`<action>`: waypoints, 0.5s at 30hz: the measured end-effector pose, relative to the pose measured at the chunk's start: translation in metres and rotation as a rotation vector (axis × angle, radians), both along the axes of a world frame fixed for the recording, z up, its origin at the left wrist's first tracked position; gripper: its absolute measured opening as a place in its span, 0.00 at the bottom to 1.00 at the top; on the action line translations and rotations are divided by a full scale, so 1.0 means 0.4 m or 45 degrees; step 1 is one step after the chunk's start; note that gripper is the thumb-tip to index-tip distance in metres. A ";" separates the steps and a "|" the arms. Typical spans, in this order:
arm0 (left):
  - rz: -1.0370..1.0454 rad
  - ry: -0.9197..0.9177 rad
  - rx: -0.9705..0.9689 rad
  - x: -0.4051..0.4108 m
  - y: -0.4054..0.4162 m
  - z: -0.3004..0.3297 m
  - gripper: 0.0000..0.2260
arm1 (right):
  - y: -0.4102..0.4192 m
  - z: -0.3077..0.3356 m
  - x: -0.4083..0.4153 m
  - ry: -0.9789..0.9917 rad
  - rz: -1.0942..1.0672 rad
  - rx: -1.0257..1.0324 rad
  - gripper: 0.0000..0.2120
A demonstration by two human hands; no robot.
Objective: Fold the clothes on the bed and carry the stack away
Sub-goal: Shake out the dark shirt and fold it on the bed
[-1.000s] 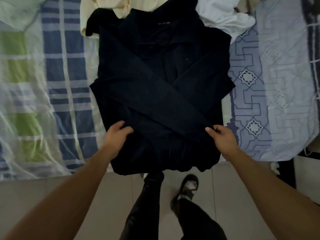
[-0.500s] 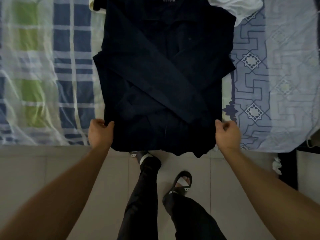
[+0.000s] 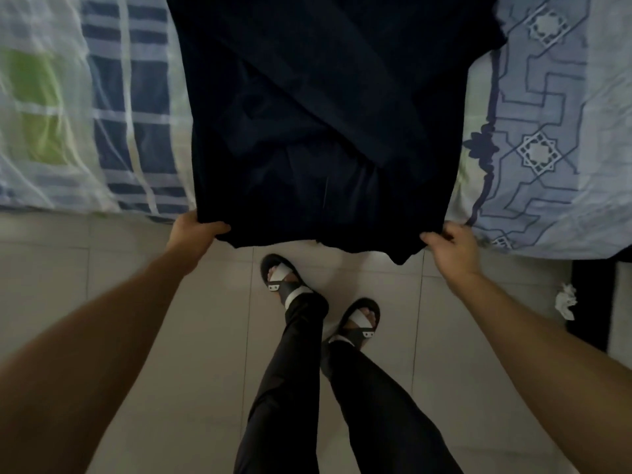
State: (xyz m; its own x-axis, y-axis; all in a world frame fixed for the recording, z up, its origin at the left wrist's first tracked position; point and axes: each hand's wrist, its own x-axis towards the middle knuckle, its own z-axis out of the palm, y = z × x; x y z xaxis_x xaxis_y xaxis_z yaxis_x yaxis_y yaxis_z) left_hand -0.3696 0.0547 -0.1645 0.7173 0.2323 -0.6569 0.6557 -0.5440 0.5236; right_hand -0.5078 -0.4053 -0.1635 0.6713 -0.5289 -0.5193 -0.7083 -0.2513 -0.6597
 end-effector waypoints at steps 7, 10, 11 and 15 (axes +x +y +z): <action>0.252 0.281 -0.338 -0.147 -0.002 0.004 0.20 | 0.035 0.018 -0.050 0.100 -0.015 0.384 0.15; 0.373 0.319 -0.398 -0.182 0.012 0.015 0.14 | 0.030 0.017 -0.058 0.207 0.072 0.423 0.19; 0.434 0.313 -0.429 -0.191 0.020 0.028 0.14 | 0.025 0.023 -0.068 0.209 0.040 0.450 0.18; 0.520 0.261 -0.490 -0.219 0.033 0.117 0.15 | 0.016 0.099 -0.120 0.162 -0.194 0.660 0.09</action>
